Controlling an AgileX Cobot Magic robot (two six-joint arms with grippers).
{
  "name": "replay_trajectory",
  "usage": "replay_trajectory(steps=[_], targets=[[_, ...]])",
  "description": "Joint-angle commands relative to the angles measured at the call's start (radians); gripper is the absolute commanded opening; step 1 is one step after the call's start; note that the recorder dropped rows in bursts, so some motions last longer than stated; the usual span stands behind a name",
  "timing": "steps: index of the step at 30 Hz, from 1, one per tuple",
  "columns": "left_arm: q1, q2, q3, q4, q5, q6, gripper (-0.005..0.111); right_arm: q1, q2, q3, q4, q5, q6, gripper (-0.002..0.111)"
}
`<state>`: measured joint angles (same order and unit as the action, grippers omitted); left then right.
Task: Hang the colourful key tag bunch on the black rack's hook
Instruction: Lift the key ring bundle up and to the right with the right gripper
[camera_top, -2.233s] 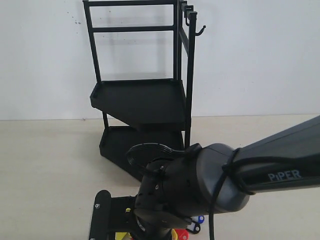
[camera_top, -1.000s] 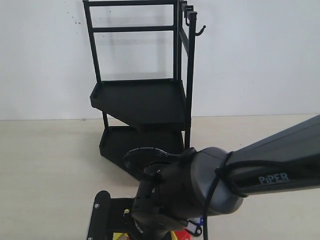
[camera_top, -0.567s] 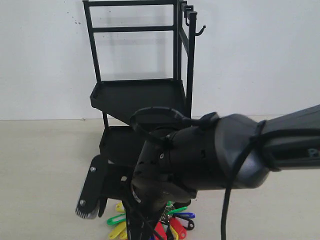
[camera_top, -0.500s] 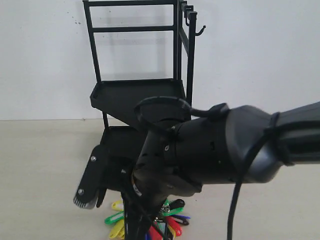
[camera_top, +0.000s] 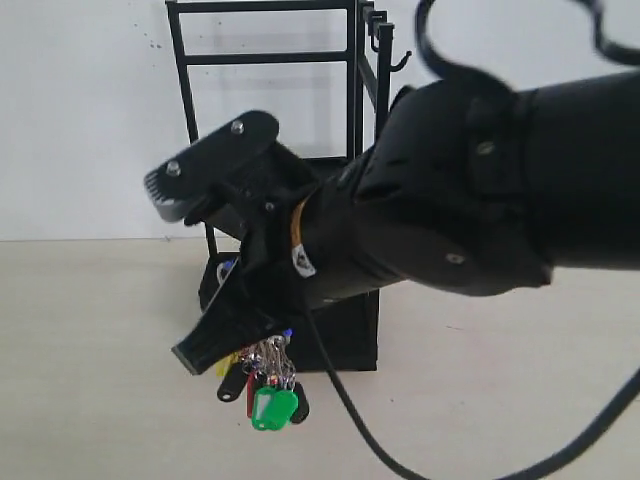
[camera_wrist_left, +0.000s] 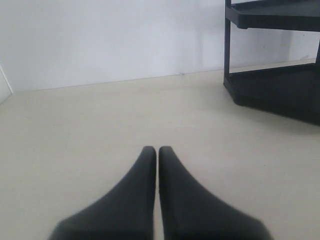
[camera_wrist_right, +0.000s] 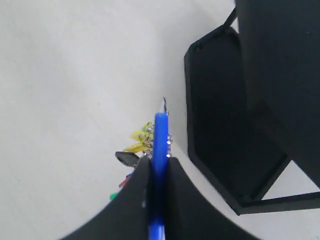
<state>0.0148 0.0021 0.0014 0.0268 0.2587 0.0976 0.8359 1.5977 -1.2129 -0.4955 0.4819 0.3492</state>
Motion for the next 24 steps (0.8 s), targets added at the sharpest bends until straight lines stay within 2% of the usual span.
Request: replay_trajectory(steps=[1, 8, 11, 14, 18, 21, 24], targets=[[-0.001, -0.002, -0.001, -0.003, -0.003, -0.001, 0.004, 0.000, -0.125, 0.031, -0.009, -0.033, 0.071, 0.000], [-0.001, -0.002, -0.001, -0.003, -0.005, -0.001, 0.004, 0.000, -0.400, 0.120, -0.068, -0.017, 0.089, 0.000], [-0.001, -0.002, -0.001, -0.003, -0.005, -0.001, 0.004, 0.000, -0.521, 0.120, -0.122, 0.053, 0.089, 0.000], [-0.001, -0.002, -0.001, -0.003, -0.005, -0.001, 0.004, 0.000, -0.642, 0.120, -0.262, 0.188, 0.106, 0.000], [-0.001, -0.002, -0.001, -0.003, -0.005, -0.001, 0.004, 0.000, -0.731, 0.120, -0.433, 0.343, 0.268, 0.000], [-0.001, -0.002, -0.001, -0.003, -0.005, -0.001, 0.004, 0.000, -0.773, 0.120, -0.390, 0.354, 0.320, 0.000], [-0.001, -0.002, -0.001, -0.003, -0.005, -0.001, 0.004, 0.000, -0.777, 0.120, -0.338, 0.379, 0.165, 0.000]])
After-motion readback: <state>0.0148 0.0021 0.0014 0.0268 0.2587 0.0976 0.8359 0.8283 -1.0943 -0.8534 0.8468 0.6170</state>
